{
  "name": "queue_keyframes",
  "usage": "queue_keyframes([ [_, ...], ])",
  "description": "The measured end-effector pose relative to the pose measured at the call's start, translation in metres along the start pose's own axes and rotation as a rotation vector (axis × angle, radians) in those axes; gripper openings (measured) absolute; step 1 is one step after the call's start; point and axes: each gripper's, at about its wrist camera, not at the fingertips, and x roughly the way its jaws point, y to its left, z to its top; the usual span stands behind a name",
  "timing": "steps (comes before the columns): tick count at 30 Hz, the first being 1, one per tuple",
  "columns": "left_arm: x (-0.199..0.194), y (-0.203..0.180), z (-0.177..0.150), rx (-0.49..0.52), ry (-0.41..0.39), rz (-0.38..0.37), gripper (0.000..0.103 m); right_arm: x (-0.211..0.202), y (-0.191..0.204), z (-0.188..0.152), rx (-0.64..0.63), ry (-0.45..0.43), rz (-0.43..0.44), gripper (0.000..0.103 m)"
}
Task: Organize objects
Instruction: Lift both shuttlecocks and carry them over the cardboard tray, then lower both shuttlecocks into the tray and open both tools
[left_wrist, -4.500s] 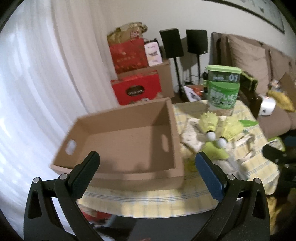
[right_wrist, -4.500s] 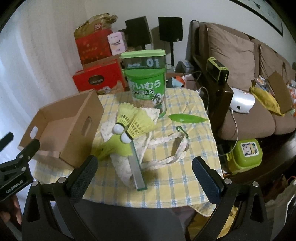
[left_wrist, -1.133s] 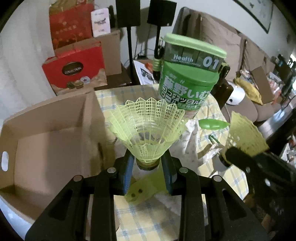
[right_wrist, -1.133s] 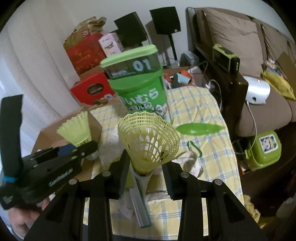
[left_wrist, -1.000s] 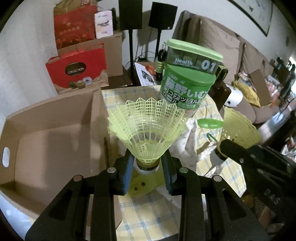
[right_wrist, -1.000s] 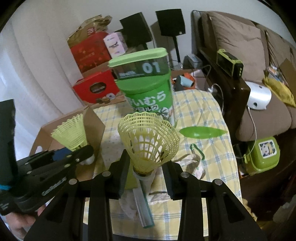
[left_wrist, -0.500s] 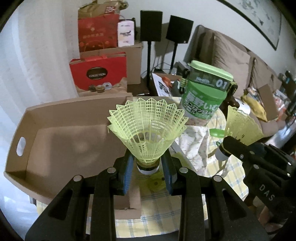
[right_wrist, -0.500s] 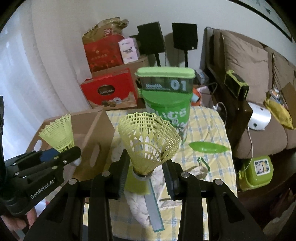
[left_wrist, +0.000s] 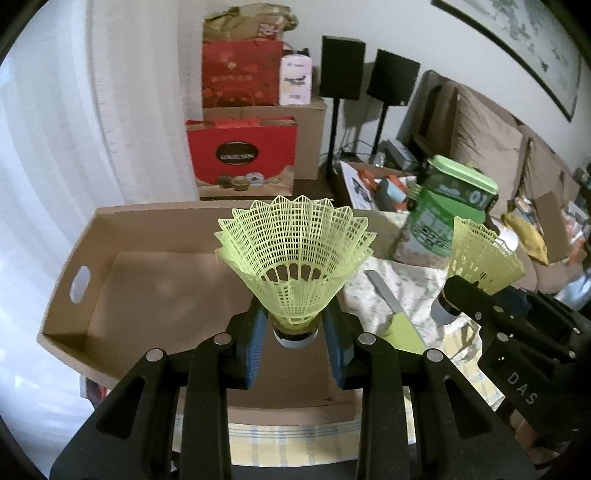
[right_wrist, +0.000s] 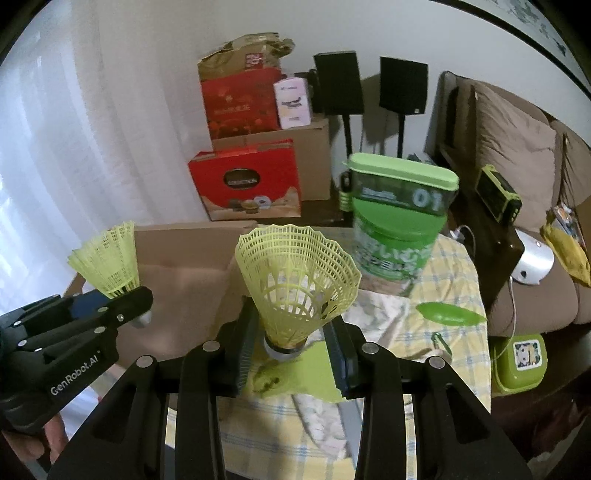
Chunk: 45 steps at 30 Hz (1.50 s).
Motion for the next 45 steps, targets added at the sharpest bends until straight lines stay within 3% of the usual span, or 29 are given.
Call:
queue_keyframes([
  [21,0.007,0.072,0.0,-0.075,0.011,0.086,0.028,0.039,0.076,0.013,-0.083,0.044,0.064,0.036],
  [31,0.046,0.073,-0.014,-0.066,0.095,0.076,0.028,0.073,0.078,-0.002,-0.066,0.127,0.09,0.036],
  [41,0.06,0.079,-0.019,-0.074,0.116,0.105,0.028,0.08,0.081,-0.009,-0.086,0.125,0.078,0.039],
  [45,0.059,0.084,-0.02,-0.088,0.111,0.108,0.044,0.078,0.084,-0.008,-0.092,0.125,0.079,0.044],
])
